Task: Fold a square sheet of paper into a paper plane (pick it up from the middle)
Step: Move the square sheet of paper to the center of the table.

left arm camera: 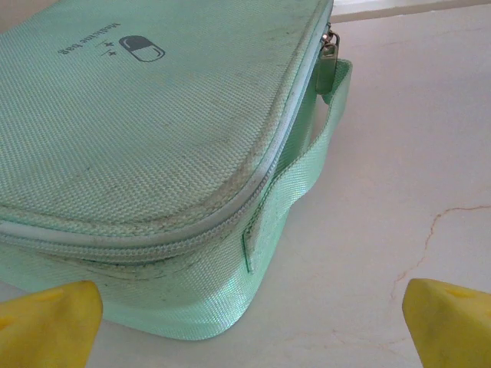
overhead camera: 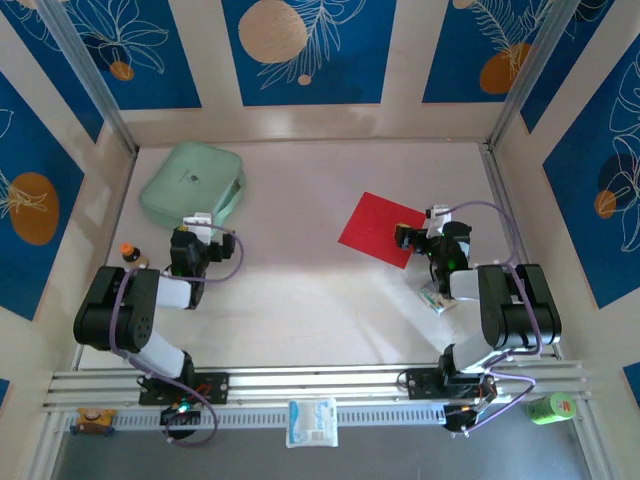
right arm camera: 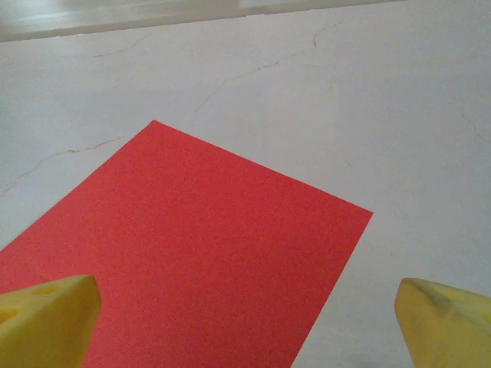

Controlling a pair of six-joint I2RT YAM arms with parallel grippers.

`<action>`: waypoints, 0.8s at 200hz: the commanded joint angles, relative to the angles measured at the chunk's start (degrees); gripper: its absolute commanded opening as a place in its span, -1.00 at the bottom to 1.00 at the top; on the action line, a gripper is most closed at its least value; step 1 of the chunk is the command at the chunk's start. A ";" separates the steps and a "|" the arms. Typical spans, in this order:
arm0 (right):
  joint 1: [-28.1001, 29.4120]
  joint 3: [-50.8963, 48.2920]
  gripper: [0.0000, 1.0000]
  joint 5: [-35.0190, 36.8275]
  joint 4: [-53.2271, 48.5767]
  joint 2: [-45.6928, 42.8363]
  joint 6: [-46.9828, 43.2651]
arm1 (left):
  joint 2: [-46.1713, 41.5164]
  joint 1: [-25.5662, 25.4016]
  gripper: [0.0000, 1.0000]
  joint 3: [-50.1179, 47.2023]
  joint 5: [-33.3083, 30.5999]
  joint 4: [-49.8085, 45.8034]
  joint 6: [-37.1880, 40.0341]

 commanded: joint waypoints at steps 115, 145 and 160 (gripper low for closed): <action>-0.56 1.73 0.98 -1.35 -0.16 -0.21 -0.32 | -0.04 0.54 1.00 1.18 1.92 -0.08 0.67; -0.47 1.69 0.98 -1.26 -0.09 -0.18 -0.34 | -0.02 0.54 1.00 1.19 1.83 -0.08 0.73; -0.47 1.81 0.98 -1.26 -0.09 -0.18 -0.33 | -0.02 0.54 1.00 1.20 1.82 -0.13 0.73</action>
